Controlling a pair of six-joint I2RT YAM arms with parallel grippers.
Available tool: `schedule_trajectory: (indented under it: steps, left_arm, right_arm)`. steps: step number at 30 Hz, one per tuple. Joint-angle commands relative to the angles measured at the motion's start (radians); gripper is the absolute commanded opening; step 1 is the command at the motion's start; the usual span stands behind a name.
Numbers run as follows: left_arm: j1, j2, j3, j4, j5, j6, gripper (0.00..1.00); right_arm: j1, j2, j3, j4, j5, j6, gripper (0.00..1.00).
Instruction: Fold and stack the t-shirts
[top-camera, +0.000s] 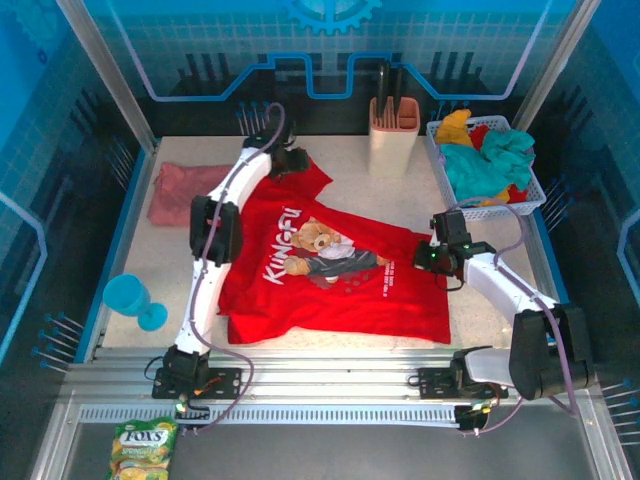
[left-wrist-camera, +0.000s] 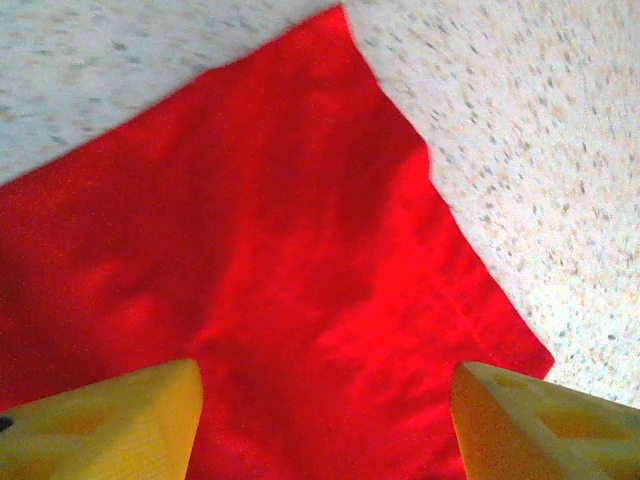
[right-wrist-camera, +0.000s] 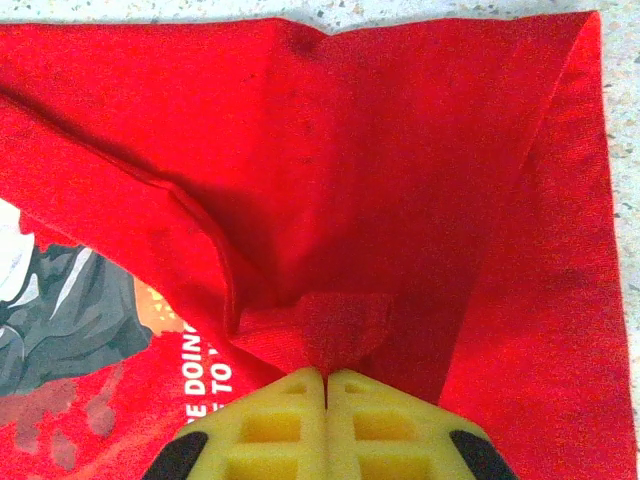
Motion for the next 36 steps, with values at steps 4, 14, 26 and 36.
schedule_trajectory:
  steps: [4,14,26,36]
  left_arm:
    - [-0.065,0.064,0.062,-0.108,-0.125,0.088,0.64]
    - [-0.093,0.17,0.178,-0.228,-0.155,0.12,0.6]
    - [-0.093,0.163,0.195,-0.17,-0.194,0.154,0.17]
    - [-0.087,-0.102,-0.028,-0.024,-0.23,0.092,0.0]
  right_arm:
    - [-0.007,-0.01,0.02,-0.001,-0.055,0.011,0.0]
    - [-0.011,-0.018,0.011,-0.008,-0.04,0.003,0.0]
    - [-0.02,-0.014,0.021,-0.019,-0.045,0.001,0.0]
    - [-0.07,-0.035,0.018,-0.034,-0.037,0.014,0.0]
